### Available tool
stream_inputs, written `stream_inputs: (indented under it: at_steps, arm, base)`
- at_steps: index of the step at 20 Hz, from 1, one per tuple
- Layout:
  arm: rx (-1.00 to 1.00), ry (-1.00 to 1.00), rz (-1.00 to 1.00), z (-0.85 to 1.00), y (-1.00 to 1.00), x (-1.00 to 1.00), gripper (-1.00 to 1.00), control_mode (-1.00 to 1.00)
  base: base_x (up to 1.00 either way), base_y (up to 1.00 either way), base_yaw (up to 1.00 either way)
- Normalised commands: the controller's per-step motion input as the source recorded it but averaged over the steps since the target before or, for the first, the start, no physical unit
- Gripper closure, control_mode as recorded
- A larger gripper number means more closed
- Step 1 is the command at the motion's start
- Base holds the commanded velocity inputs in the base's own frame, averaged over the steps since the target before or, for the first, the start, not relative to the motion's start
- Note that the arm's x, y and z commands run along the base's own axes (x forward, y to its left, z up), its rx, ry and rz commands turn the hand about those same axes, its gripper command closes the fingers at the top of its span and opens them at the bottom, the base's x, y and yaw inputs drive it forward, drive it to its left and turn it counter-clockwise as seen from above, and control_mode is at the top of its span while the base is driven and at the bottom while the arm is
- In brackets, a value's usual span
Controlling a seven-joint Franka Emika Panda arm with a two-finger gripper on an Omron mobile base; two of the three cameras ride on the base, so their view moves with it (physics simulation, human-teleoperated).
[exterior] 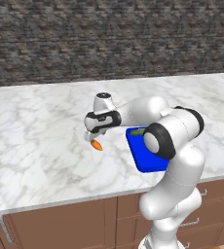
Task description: Place the two vegetables and bowl onto the tray for setting up a vegetable dip station.
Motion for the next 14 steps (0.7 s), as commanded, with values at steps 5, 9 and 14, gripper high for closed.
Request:
stream_inputs:
  at_steps: [5, 9, 14]
  arm:
    - [0.00, -0.01, 0.00, -0.17, 0.00, 0.00, -1.00, -1.00]
    - [0.02, 0.00, 0.00, -0.17, 0.00, 0.00, -1.00, -1.00]
    - [0.06, 0.00, 0.00, -0.07, -0.08, 0.00, -1.00, -1.00]
  base:
    - [0.00, 0.00, 0.00]
    - [0.00, 0.00, 0.00]
    - [0.00, 0.00, 0.00]
